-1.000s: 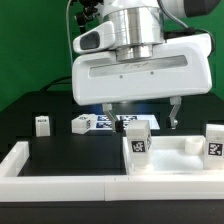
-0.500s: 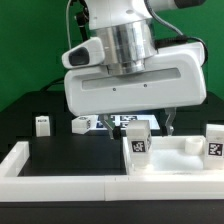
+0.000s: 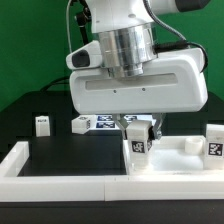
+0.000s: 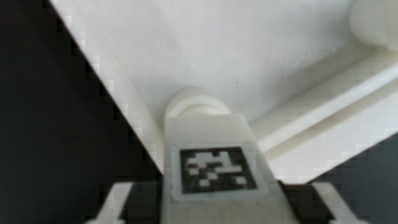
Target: Assemble square table
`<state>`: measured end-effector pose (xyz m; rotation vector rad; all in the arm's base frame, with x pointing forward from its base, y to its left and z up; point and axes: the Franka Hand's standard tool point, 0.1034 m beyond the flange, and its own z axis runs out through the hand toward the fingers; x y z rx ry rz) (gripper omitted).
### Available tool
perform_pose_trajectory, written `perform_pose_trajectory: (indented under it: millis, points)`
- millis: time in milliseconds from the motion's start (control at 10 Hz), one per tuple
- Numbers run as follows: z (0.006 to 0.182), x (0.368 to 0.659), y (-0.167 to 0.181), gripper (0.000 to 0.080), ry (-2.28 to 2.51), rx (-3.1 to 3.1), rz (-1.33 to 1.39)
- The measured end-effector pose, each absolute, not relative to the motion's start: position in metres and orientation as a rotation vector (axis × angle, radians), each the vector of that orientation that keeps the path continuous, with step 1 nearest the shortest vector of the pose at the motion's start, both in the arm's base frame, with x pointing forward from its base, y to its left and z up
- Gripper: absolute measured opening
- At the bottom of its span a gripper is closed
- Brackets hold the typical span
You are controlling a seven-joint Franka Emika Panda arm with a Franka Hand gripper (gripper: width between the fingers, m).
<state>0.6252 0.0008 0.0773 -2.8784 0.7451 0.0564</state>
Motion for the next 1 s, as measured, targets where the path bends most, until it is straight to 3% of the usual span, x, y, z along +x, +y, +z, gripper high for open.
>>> perform_pose_trajectory:
  millis: [1000]
  points:
    - [0.074, 0.625, 0.01, 0.0291, 2.122, -2.045, 0.089]
